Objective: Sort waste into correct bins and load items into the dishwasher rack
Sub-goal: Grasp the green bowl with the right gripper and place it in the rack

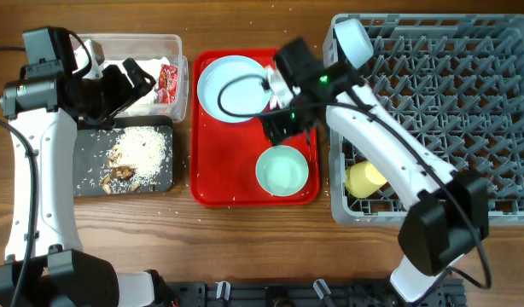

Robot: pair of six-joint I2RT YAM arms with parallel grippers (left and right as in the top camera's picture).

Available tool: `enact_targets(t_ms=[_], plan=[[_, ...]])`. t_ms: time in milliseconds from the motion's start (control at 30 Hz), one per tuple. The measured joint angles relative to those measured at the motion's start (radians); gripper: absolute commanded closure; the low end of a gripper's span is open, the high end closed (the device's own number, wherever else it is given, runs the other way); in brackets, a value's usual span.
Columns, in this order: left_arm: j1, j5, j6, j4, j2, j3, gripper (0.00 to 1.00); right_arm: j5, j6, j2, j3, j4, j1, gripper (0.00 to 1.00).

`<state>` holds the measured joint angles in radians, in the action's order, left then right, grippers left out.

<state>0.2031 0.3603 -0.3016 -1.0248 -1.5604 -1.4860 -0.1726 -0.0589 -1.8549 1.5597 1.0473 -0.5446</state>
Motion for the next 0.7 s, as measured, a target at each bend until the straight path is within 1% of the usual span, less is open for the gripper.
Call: enact_targets(t_ms=[67, 100, 133, 167, 200, 233, 267, 367, 433, 467, 500, 533, 567, 600, 633, 700], plan=[[0.0, 0.0, 0.0, -0.001, 0.0, 0.0, 0.0, -0.011, -0.025, -0.008, -0.113, -0.013, 0.002, 0.22], [0.0, 0.0, 0.0, 0.0, 0.0, 0.0, 0.0, -0.011, -0.04, -0.011, -0.172, -0.024, 0.002, 0.26], [0.0, 0.0, 0.0, 0.0, 0.0, 0.0, 0.0, -0.011, -0.05, -0.012, -0.205, -0.042, 0.003, 0.31], [0.0, 0.0, 0.0, 0.0, 0.0, 0.0, 0.0, -0.012, -0.058, -0.012, -0.23, -0.058, 0.003, 0.41], [0.0, 0.0, 0.0, 0.0, 0.0, 0.0, 0.0, -0.014, -0.065, -0.012, -0.259, -0.069, 0.003, 0.48], [0.0, 0.0, 0.0, -0.001, 0.0, 0.0, 0.0, -0.015, -0.07, -0.012, -0.279, -0.081, 0.003, 0.66], [0.0, 0.0, 0.0, 0.0, 0.0, 0.0, 0.0, -0.016, -0.075, -0.013, -0.297, -0.092, 0.003, 0.96], [0.0, 0.0, 0.0, 0.0, 0.0, 0.0, 0.0, -0.018, -0.087, -0.013, -0.309, -0.117, 0.003, 0.96], [0.0, 0.0, 0.0, 0.0, 0.0, 0.0, 0.0, -0.018, -0.096, -0.013, -0.296, -0.099, 0.009, 0.96], [0.0, 0.0, 0.0, 0.0, 0.0, 0.0, 0.0, -0.014, -0.102, -0.013, -0.219, -0.046, 0.033, 0.96], [0.0, 0.0, 0.0, 0.0, 0.0, 0.0, 0.0, -0.011, -0.106, -0.011, -0.182, -0.043, 0.045, 0.96], [0.0, 0.0, 0.0, 0.0, 0.0, 0.0, 0.0, 0.023, -0.131, -0.008, -0.117, 0.021, 0.062, 0.96], [0.0, 0.0, 0.0, 0.0, 0.0, 0.0, 0.0, 0.091, -0.164, 0.012, -0.008, 0.054, 0.097, 0.96], [0.0, 0.0, 0.0, 0.0, 0.0, 0.0, 0.0, 0.208, -0.197, 0.067, 0.116, 0.056, 0.148, 0.96], [0.0, 0.0, 0.0, 0.0, 0.0, 0.0, 0.0, 0.283, -0.212, 0.111, 0.155, 0.056, 0.169, 0.96], [0.0, 0.0, 0.0, 0.0, 0.0, 0.0, 0.0, 0.555, -0.281, 0.211, 0.187, 0.088, 0.185, 0.96]])
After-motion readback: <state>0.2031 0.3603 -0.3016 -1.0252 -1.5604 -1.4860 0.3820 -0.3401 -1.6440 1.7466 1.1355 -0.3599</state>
